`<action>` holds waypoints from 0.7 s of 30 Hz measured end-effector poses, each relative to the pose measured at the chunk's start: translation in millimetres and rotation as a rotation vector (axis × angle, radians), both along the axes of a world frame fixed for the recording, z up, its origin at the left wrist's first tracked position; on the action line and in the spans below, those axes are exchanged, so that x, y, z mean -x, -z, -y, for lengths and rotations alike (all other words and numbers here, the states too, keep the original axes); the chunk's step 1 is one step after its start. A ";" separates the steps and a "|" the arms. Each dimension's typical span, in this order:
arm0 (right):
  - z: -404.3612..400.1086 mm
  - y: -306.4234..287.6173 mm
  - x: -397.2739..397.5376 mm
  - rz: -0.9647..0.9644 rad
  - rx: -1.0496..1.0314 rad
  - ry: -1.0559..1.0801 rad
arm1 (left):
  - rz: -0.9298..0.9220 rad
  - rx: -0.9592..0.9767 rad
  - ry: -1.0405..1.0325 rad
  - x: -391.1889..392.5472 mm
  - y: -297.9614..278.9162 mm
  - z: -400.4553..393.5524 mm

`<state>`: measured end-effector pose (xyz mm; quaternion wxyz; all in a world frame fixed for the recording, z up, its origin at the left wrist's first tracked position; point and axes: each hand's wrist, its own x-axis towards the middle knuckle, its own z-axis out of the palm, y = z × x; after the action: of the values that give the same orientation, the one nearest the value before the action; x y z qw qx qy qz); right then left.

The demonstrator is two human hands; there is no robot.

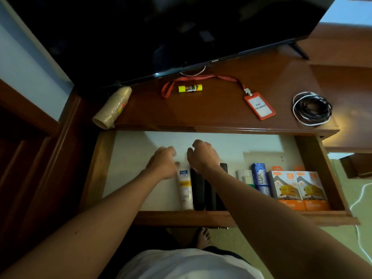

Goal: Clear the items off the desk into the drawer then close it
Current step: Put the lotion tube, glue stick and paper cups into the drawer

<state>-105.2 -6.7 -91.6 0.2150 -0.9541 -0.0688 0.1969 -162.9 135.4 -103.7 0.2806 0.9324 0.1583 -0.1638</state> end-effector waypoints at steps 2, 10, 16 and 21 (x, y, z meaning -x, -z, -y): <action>-19.3 -24.6 -14.7 0.045 -0.030 0.014 | 0.130 -0.034 -0.025 -18.6 -19.9 -20.4; -78.8 -65.7 -76.8 0.207 -0.052 0.012 | 0.399 -0.306 -0.090 -69.5 -77.2 -92.9; -96.0 -60.6 -111.9 0.314 0.141 -0.082 | 0.250 -0.650 -0.115 -82.9 -76.3 -138.2; -100.3 -60.5 -128.9 0.315 0.264 -0.153 | 0.254 -0.660 -0.097 -78.3 -61.8 -149.3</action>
<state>23.6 93.6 -31.1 0.0594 -0.9850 -0.1472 0.0684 -84.7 284.8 -41.8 -0.0107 0.9771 0.2108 0.0270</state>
